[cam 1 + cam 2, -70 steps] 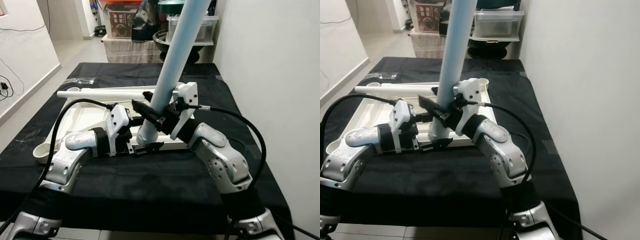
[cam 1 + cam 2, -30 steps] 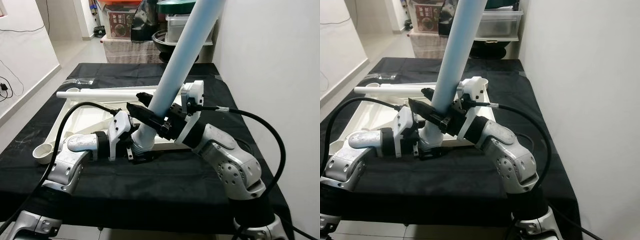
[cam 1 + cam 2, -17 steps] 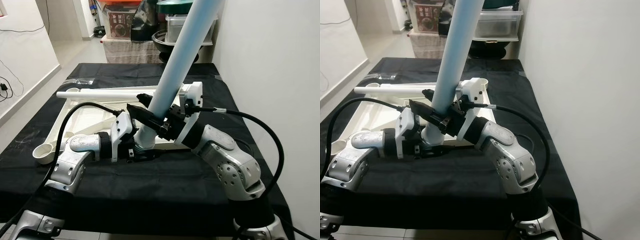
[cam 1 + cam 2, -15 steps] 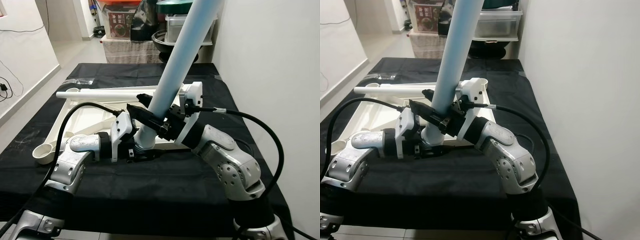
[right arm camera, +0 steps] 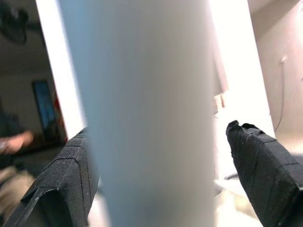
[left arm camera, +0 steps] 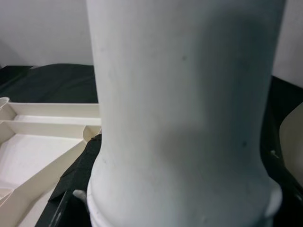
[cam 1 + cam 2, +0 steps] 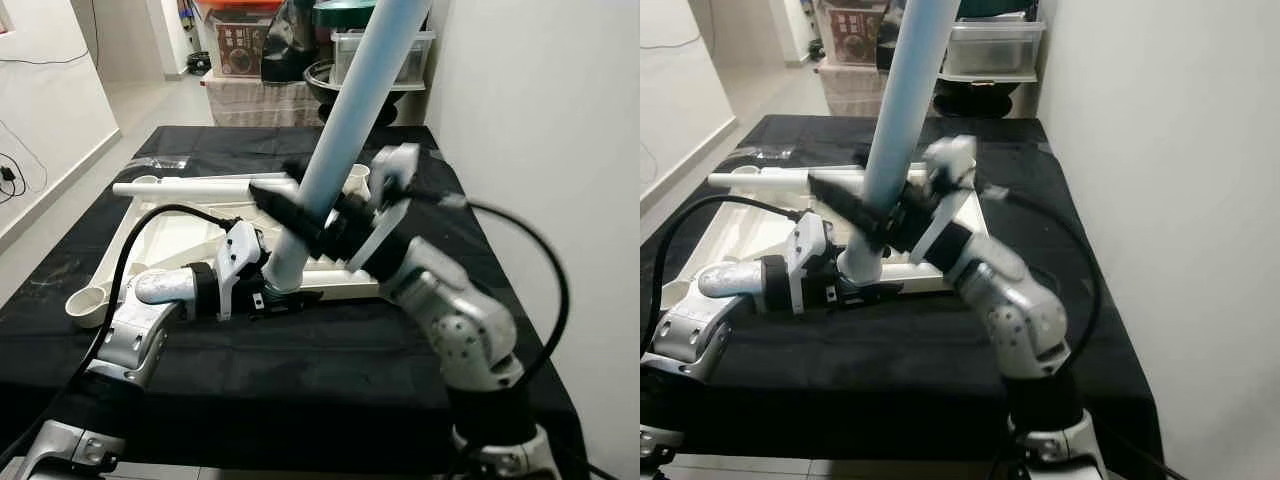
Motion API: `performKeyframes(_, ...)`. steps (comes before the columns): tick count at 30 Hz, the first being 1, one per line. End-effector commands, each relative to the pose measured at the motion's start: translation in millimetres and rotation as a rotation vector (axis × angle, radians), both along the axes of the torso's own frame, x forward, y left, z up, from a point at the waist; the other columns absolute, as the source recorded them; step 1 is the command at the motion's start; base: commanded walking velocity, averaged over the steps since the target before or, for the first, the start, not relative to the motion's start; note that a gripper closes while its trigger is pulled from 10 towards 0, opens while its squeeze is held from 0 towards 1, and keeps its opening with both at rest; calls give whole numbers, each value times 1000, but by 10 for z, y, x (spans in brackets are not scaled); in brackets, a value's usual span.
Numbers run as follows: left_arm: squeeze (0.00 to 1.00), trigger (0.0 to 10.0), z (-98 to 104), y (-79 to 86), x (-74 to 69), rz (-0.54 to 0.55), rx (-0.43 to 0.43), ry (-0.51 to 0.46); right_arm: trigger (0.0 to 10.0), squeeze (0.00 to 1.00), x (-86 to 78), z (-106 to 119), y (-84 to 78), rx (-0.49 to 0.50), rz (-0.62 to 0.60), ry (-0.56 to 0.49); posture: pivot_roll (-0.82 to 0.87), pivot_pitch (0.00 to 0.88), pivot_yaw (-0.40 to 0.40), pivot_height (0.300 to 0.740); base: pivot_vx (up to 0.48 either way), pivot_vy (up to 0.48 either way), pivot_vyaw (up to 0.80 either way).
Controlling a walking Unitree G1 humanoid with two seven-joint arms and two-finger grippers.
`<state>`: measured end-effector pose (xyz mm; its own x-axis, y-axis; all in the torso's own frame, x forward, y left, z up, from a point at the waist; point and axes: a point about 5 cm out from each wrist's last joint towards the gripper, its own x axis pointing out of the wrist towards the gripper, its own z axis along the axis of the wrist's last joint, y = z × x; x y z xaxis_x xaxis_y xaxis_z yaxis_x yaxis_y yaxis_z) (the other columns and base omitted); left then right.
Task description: Building children table
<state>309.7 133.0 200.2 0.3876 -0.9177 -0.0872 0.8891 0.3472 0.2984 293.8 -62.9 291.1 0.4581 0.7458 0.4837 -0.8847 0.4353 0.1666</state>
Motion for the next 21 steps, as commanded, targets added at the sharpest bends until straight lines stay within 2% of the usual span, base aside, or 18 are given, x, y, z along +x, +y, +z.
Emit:
performKeyframes(1,0,10000,-52,-46,-40,-44,43,-1,10000,0,9,3,23,11,16,15,-40,0,7,740,0,0,0)
performKeyframes(8,0,10000,-69,-64,-64,-65,53,3,10000,0,3,-62,59,-11,34,35,-34,0,7,740,0,0,0)
performKeyframes(9,0,10000,-70,-56,-62,-67,58,3,4196,0,-14,-82,76,-19,51,42,-34,0,7,740,0,0,0)
performKeyframes(10,0,10000,-69,-50,-60,-67,61,2,4196,0,-25,-94,87,-24,61,47,-34,0,7,740,0,0,0)
performKeyframes(11,0,10000,-68,-40,-57,-68,65,2,0,0,-34,-114,97,-32,72,56,-34,0,7,740,0,0,0)
performKeyframes(21,0,10000,-83,-34,-58,-88,89,3,0,0,-71,-175,134,-54,93,48,-33,0,8,740,0,0,0)
